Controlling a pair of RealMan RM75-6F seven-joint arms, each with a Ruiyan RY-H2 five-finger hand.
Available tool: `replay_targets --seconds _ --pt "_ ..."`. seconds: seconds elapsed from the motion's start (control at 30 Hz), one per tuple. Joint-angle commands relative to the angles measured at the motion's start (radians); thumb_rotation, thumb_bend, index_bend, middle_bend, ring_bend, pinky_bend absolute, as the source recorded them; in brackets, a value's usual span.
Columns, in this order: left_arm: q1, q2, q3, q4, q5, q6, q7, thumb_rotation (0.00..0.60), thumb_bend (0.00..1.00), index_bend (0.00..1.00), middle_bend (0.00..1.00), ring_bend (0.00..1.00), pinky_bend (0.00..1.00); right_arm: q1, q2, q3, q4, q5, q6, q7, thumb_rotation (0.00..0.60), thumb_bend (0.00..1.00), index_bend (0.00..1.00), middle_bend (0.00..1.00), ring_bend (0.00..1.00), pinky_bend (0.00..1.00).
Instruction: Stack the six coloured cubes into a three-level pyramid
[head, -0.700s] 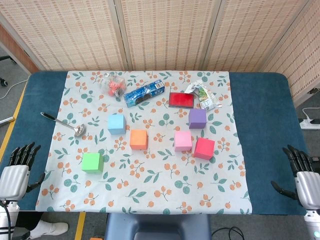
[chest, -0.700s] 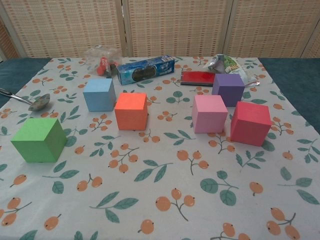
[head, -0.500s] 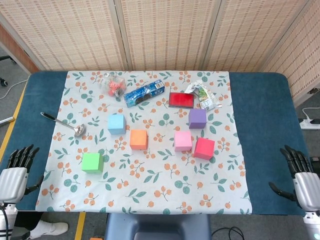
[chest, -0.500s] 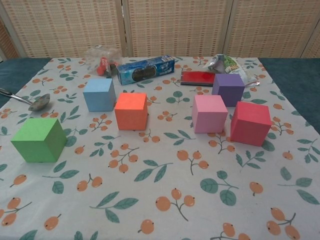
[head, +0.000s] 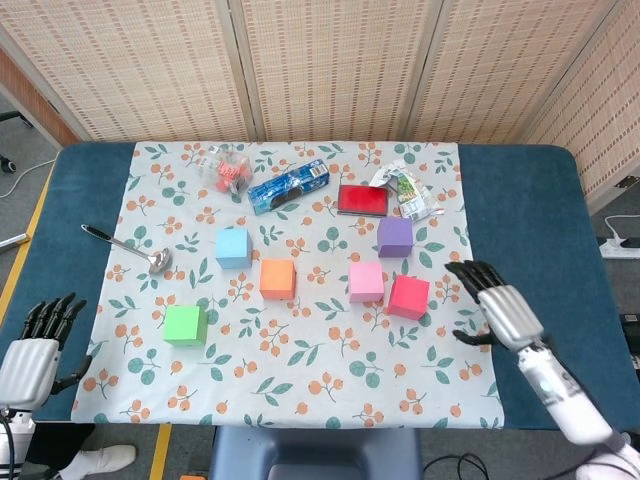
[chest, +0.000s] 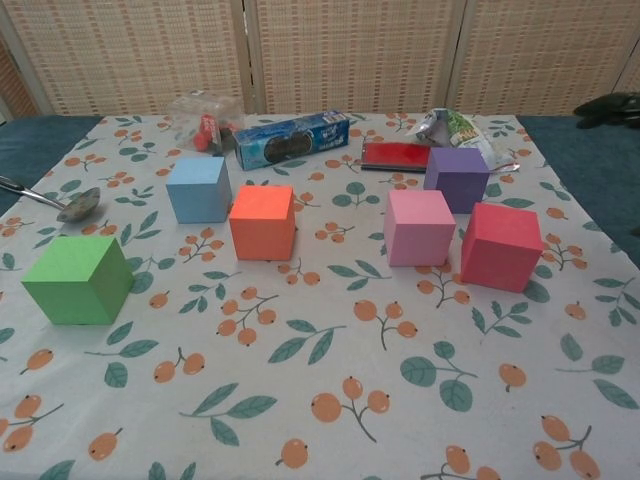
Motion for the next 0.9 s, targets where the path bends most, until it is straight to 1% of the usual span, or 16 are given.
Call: replay_targets --seconds 0.03,0.1,0.3,0.43,0.53,0.67,0.8,0.9 --pt "0.0 0.0 0.005 0.003 0.009 0.001 0.001 0.6 0.34 0.09 0.01 0.0 0.0 0.193 -0.13 0.09 0.075 0.171 -0.219 -0.083 0.6 0.05 0.0 0.07 0.0 0.0" --pt "0.0 0.0 0.006 0.006 0.012 0.001 -0.003 0.6 0.34 0.09 0.01 0.0 0.0 0.244 -0.187 0.106 0.125 0.228 -0.27 -0.119 0.6 0.04 0.0 0.07 0.0 0.0" --pt "0.0 -0.003 0.01 0.018 0.013 -0.006 -0.02 0.6 0.34 0.09 0.01 0.0 0.0 0.35 -0.333 0.126 0.275 0.323 -0.346 -0.175 0.6 0.04 0.0 0.11 0.0 0.0" --pt "0.001 -0.008 0.012 0.033 0.018 -0.004 -0.04 0.6 0.34 0.09 0.01 0.0 0.0 0.386 -0.396 0.125 0.345 0.345 -0.353 -0.192 0.6 0.04 0.03 0.12 0.0 0.0" --pt "0.002 -0.008 0.016 0.042 0.024 -0.005 -0.054 0.6 0.34 0.09 0.01 0.0 0.0 0.396 -0.42 0.121 0.37 0.356 -0.355 -0.194 0.6 0.05 0.05 0.14 0.0 0.0" --pt "0.002 -0.009 0.017 0.054 0.028 -0.004 -0.074 0.6 0.34 0.09 0.01 0.0 0.0 0.402 -0.441 0.113 0.397 0.365 -0.343 -0.2 0.6 0.05 0.13 0.17 0.0 0.0" --pt "0.002 -0.013 0.018 0.063 0.03 -0.004 -0.089 0.6 0.34 0.09 0.01 0.0 0.0 0.404 -0.455 0.108 0.416 0.378 -0.333 -0.207 0.6 0.05 0.24 0.23 0.0 0.0" --pt "0.002 -0.015 0.02 0.067 0.035 -0.004 -0.098 0.6 0.34 0.09 0.01 0.0 0.0 0.407 -0.465 0.107 0.429 0.384 -0.322 -0.215 0.6 0.08 0.34 0.3 0.03 0.0"
